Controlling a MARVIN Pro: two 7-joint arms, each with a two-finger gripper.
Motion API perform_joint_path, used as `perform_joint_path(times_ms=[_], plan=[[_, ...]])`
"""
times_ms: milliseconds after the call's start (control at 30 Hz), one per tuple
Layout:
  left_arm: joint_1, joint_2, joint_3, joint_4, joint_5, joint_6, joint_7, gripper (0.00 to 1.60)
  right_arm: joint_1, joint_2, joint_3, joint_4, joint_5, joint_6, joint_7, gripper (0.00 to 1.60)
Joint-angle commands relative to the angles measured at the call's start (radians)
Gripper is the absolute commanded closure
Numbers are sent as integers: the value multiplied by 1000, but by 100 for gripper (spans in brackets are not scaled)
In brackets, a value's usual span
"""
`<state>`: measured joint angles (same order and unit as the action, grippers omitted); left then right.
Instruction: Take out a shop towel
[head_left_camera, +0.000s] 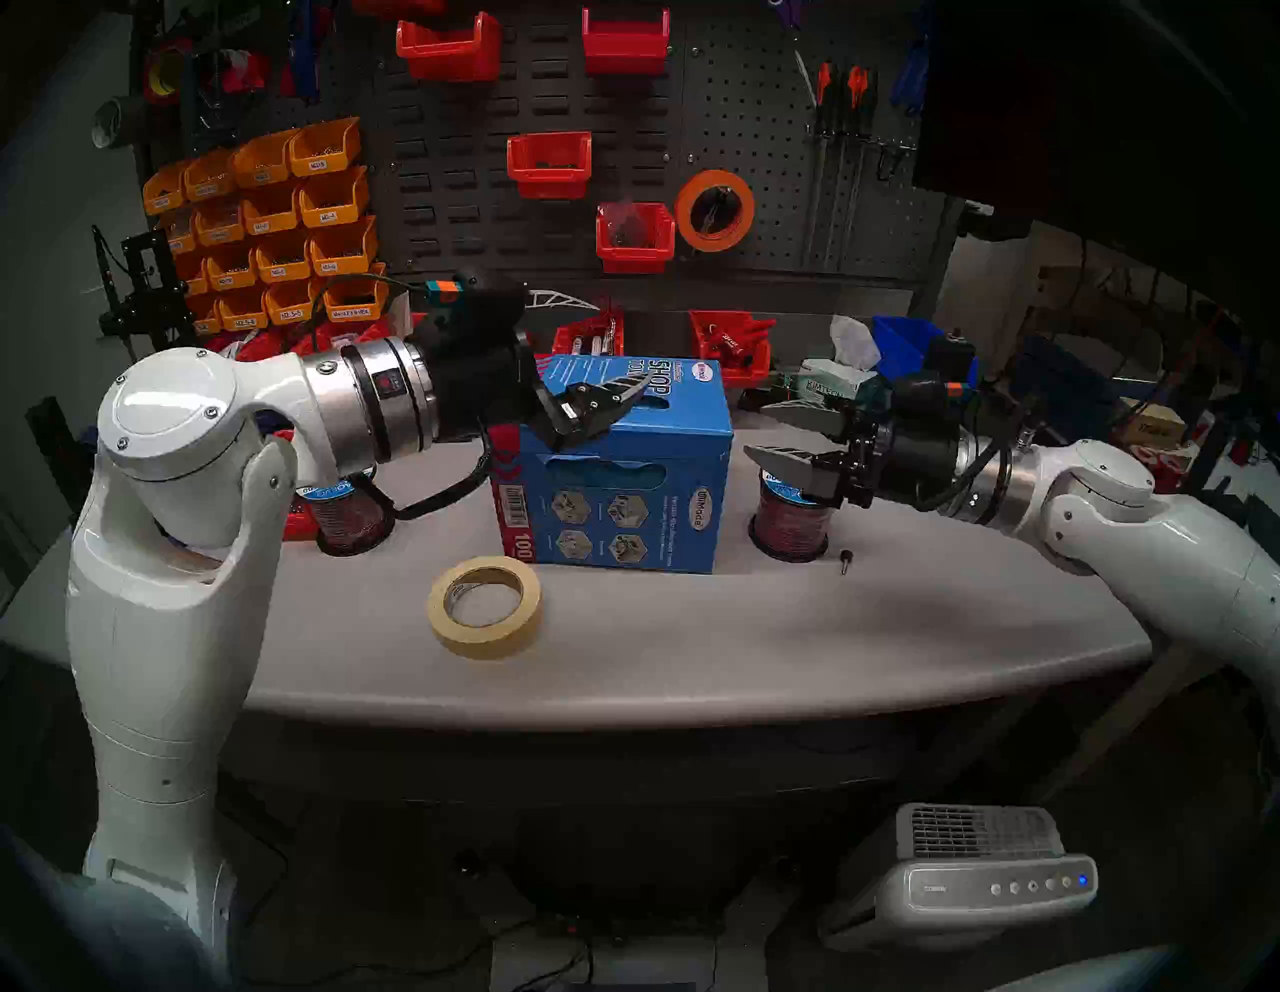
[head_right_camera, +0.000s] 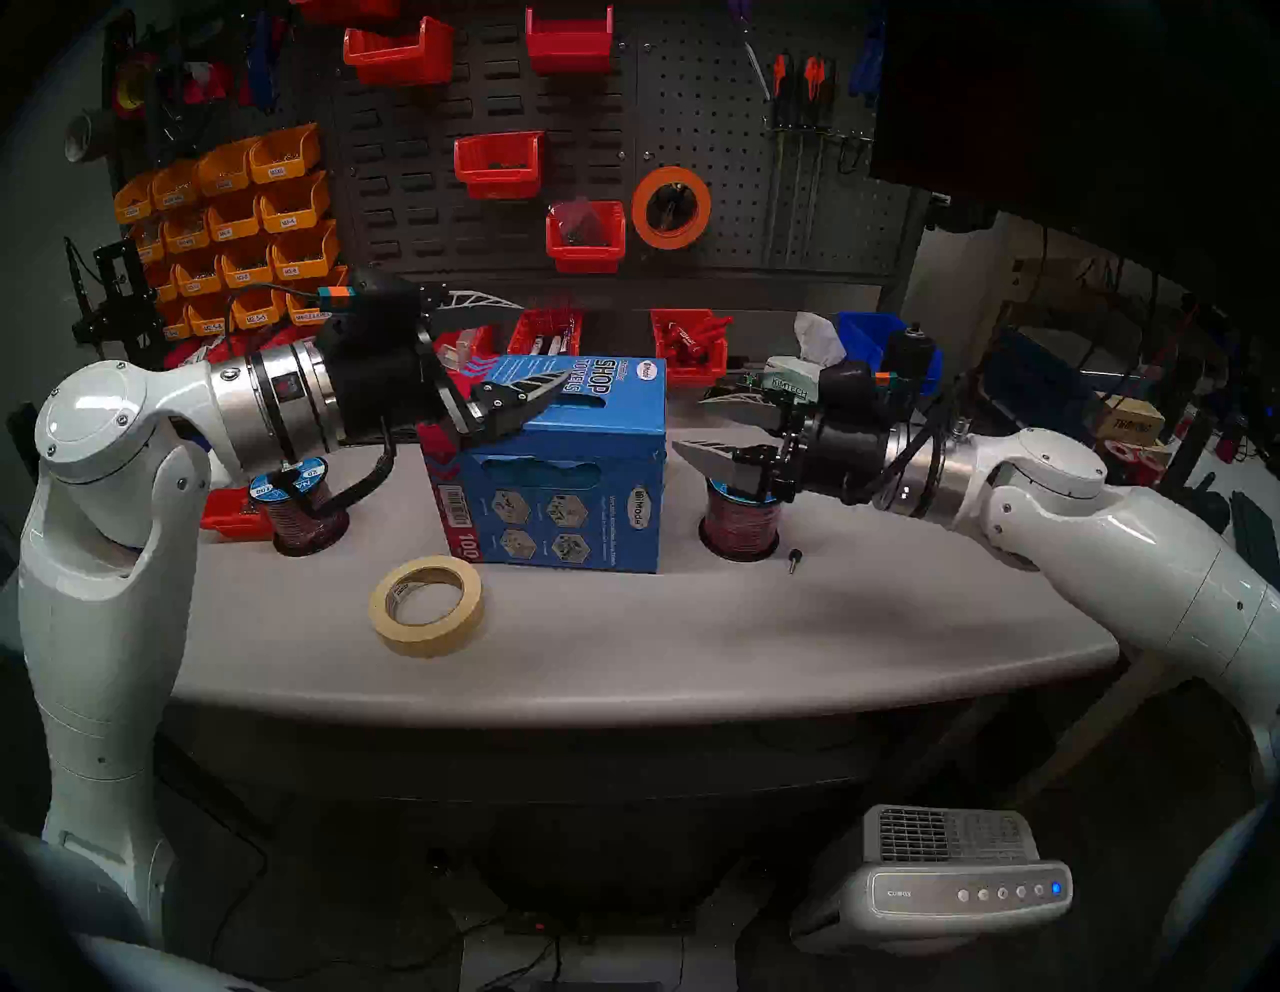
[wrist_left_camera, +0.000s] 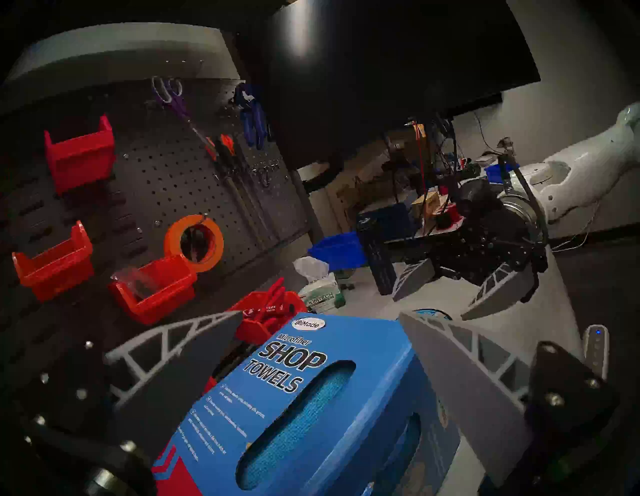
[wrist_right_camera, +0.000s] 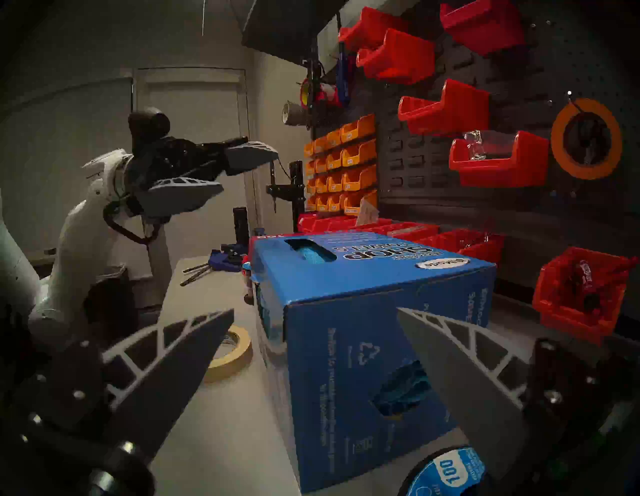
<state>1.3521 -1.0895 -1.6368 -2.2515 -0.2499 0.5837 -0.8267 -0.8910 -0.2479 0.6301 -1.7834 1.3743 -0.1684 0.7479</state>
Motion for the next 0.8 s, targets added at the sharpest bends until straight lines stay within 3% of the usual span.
perform_joint_path(times_ms=[0,233,533,767], plan=[[-31,-15,9,-18,11,-22,20,0,-91,15,25,-26,26,-133,-56,0],[-24,-12,5,-16,27,-26,26,0,-147,-10,49,-9,14,-218,-88,0],[-27,-23,-10,-3,41,4,46,0,-171,-123,30,64,-23,-367,-92,0],[-18,-42,-21,11,54,27,76,0,-135,-202,19,117,-60,-329,-76,0]])
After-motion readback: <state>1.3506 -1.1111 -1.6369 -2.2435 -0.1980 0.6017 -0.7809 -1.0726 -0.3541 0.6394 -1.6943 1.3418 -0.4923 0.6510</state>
